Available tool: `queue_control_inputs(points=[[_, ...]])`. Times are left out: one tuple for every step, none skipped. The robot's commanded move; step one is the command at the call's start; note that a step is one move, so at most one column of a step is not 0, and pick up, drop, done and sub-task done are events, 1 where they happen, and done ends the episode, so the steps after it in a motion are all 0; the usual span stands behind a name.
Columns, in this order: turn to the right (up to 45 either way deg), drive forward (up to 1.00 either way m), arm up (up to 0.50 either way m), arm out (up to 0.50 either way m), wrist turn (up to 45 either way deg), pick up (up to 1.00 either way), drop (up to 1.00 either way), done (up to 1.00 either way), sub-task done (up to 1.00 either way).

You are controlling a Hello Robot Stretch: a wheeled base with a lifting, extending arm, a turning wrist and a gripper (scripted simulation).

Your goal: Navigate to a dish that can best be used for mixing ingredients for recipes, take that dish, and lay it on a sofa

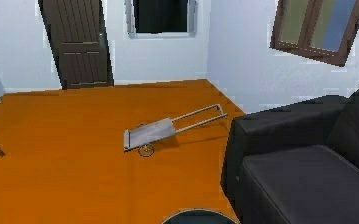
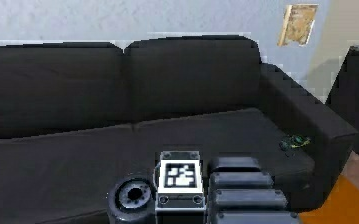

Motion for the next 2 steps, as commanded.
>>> queue_control_inputs(points=[[6.0,0.0,0.0,0.0,0.0,0.0,0.0,0.0,0.0],[0.0,0.0,0.0,0.48,0.0,0.0,0.0,0.0,0.0]])
